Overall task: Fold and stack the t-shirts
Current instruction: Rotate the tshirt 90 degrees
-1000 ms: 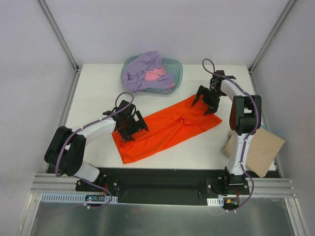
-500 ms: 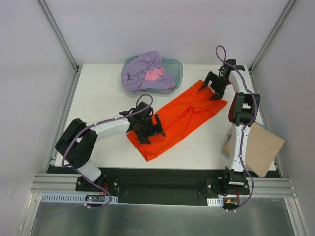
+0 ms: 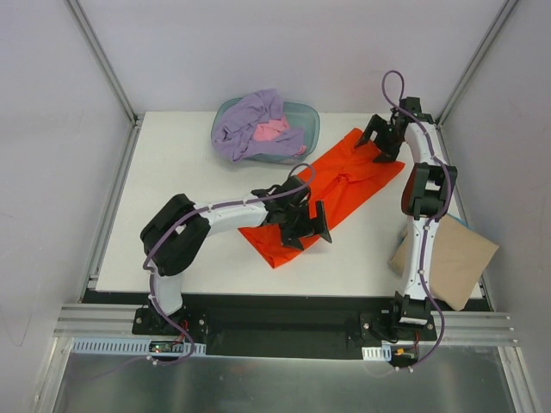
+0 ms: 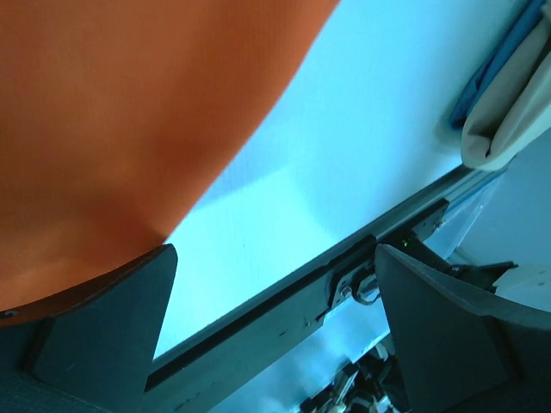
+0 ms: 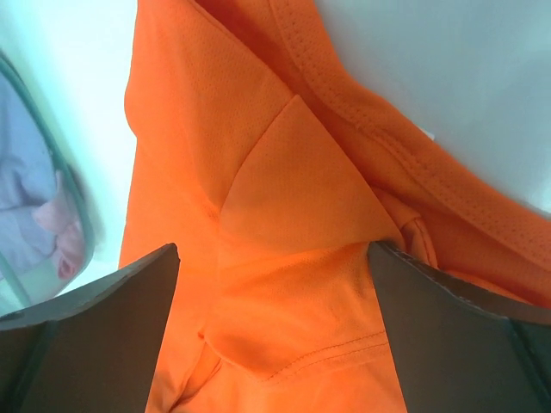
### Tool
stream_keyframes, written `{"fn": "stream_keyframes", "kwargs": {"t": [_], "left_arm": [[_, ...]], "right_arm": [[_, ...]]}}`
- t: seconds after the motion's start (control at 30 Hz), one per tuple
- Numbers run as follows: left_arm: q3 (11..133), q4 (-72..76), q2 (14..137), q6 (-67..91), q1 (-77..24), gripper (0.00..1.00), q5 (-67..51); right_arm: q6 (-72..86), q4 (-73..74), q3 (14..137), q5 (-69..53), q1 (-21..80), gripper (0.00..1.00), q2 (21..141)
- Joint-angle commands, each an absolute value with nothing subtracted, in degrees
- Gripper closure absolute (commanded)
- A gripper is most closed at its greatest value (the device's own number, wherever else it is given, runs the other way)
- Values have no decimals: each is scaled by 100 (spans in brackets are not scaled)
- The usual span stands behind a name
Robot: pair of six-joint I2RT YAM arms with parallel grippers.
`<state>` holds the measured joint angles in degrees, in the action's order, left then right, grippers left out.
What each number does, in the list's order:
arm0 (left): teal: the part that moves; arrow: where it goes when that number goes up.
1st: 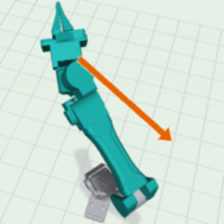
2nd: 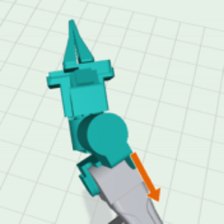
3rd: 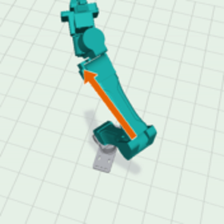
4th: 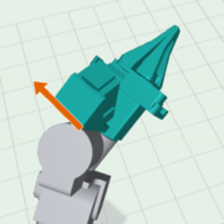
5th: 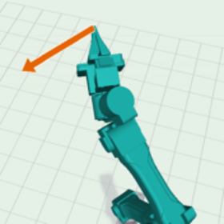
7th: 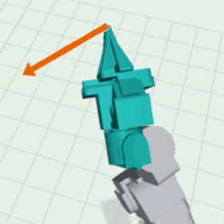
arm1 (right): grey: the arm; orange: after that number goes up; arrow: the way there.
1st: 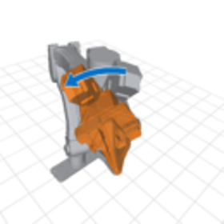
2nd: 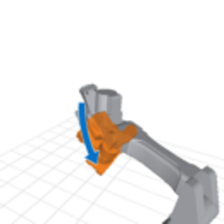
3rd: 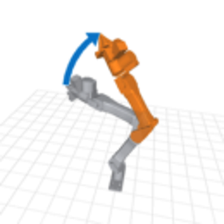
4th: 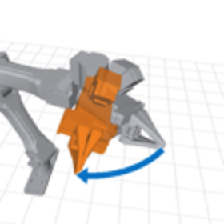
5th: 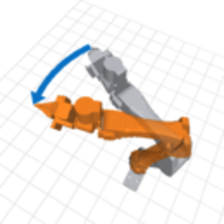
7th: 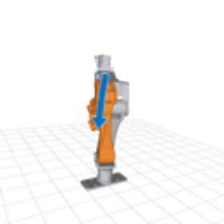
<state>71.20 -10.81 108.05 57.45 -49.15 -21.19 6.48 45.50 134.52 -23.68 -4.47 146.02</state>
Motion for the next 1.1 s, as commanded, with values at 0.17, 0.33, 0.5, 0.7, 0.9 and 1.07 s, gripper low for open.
{"fn": "stream_keyframes", "kwargs": {"t": [0.17, 0.33, 0.5, 0.7, 0.9, 1.07], "left_arm": [[7392, -1099, 10293, 5213, -5080, 1, -2127], [7068, -1388, 9259, 4553, -5063, 1, -1435], [5770, -1872, 7809, 4719, -4563, 1, -317], [4441, -2021, 6804, 4843, -2755, 1, -869], [3965, -2320, 6311, 4650, -1715, 1, -879], [3858, -2434, 6267, 4597, -651, 1, -1116]], "right_arm": [[-244, 4472, 13597, -1838, -299, 4, 13581], [-650, 4511, 12434, -1038, 158, 4, 12116], [-414, 3420, 10164, -1195, 561, 4, 10043], [-395, 2707, 7596, -810, 2130, 3, 8344], [-492, 1952, 6074, -122, 4276, 4, 7900], [-755, 2662, 6898, 341, 5630, 2, 8919]]}}
